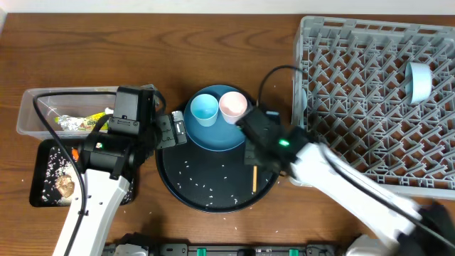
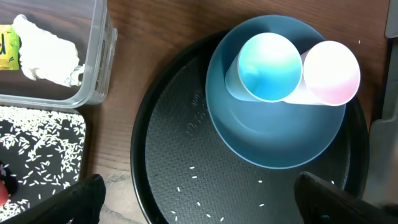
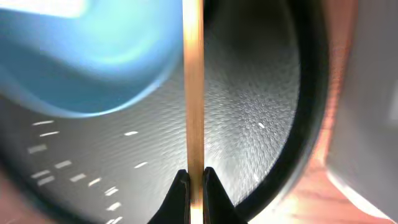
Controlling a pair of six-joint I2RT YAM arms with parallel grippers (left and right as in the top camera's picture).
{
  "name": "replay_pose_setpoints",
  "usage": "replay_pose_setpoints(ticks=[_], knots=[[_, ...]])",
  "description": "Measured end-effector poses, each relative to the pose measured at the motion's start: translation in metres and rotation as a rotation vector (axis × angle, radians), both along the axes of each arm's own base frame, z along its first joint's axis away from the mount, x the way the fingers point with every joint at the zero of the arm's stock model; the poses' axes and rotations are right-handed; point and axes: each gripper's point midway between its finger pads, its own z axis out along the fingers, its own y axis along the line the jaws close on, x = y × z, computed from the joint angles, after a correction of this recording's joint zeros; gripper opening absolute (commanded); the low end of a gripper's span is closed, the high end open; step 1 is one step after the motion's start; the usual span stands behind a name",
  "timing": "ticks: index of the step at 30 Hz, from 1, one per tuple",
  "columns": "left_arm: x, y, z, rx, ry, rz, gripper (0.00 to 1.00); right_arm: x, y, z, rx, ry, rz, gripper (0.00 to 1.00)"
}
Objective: Sort waste into correct bins and load items into the dishwasher rack
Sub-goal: 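Move the right gripper to the wooden chopstick and grasp it, then carry the chopstick right and place it in the rack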
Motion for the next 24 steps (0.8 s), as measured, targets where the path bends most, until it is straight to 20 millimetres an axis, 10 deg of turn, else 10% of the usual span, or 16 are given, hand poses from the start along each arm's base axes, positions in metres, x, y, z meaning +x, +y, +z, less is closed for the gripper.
replay_pose_setpoints(ticks=[11, 24], knots=[[0.0, 0.0, 0.0, 0.0, 0.0, -0.001, 0.98, 0.004, -0.064, 0.084, 0.002, -0.258, -0.078, 0.01], [0.0, 0.0, 0.0, 0.0, 0.0, 0.0, 0.98, 0.049, -0.146, 0.056, -0.198, -0.206, -0.232, 0.01]])
